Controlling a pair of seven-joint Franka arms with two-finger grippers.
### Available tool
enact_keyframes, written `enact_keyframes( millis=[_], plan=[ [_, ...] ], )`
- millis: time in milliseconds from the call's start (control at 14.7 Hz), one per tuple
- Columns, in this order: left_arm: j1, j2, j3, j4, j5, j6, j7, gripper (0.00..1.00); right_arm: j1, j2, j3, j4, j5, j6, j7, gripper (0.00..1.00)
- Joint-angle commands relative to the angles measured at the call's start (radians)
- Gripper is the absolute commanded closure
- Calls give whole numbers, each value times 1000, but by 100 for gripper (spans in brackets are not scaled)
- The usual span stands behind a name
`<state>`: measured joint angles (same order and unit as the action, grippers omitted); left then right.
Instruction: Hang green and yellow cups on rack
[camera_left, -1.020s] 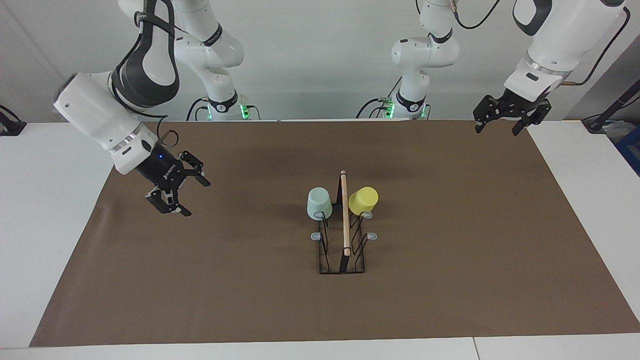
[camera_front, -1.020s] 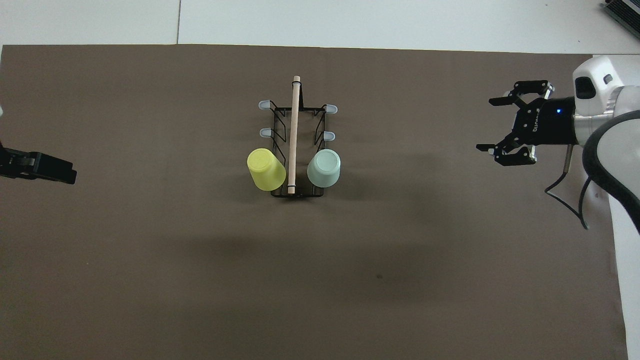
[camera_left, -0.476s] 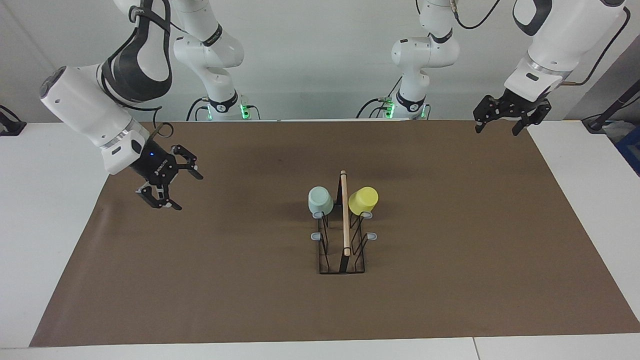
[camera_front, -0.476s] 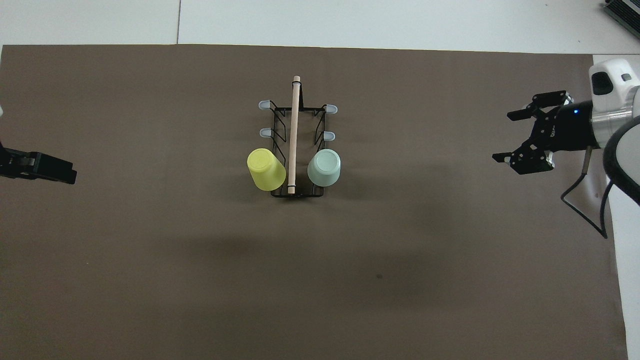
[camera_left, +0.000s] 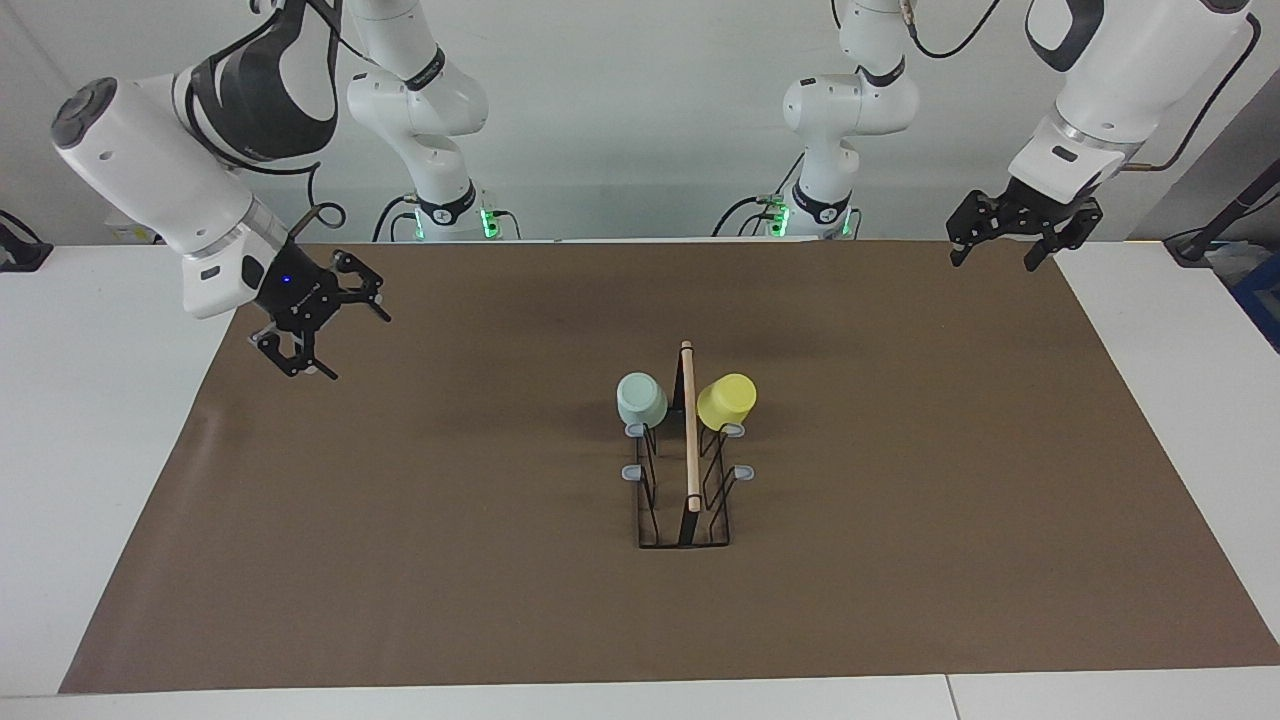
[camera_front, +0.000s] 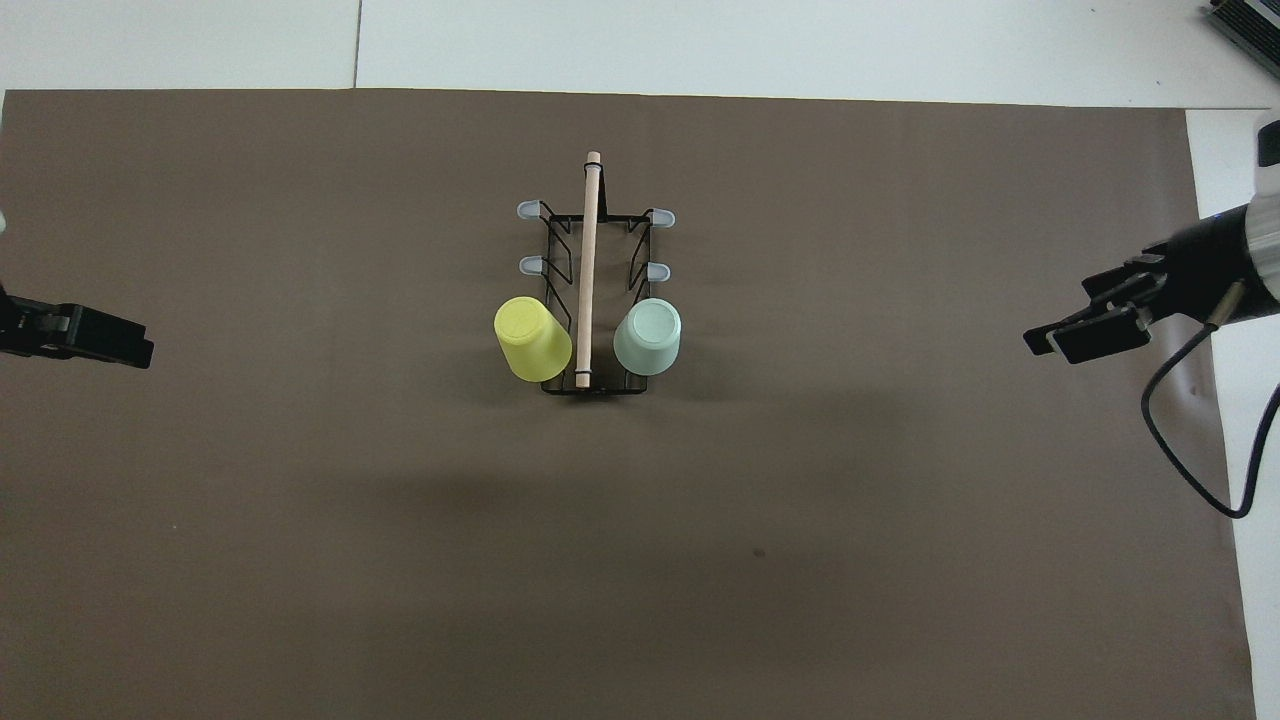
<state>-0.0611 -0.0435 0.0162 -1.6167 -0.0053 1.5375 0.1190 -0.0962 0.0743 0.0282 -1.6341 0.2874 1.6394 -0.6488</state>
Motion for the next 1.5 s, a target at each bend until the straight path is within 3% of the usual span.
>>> enact_keyframes(
  millis=[0,272,748,1020,1156,1292,1428],
  plan=[
    [-8,-15,7,-14,-2,-2,-7,0,21,5,15,23,-88,-23,163,0],
    [-8,-15,7,-14,-4,-2,-7,0,39,-16,13,23,-160,-59,384,0],
    [-6,-15,7,-14,-2,-2,-7,0,30,-36,9,8,-185,-62,373,0],
    [-8,-15,7,-14,-2,-2,-7,0,35,-94,2,33,-186,-127,399,0],
    [-6,-15,7,-14,-4,-2,-7,0,39,-131,1,30,-191,-148,457,0],
    [-6,-15,7,-14,-2,-2,-7,0,62,-133,-1,31,-220,-142,632,0],
    [-6,-15,7,-14,-2,-2,-7,0,102,-128,-11,22,-313,-89,641,0]
  ],
)
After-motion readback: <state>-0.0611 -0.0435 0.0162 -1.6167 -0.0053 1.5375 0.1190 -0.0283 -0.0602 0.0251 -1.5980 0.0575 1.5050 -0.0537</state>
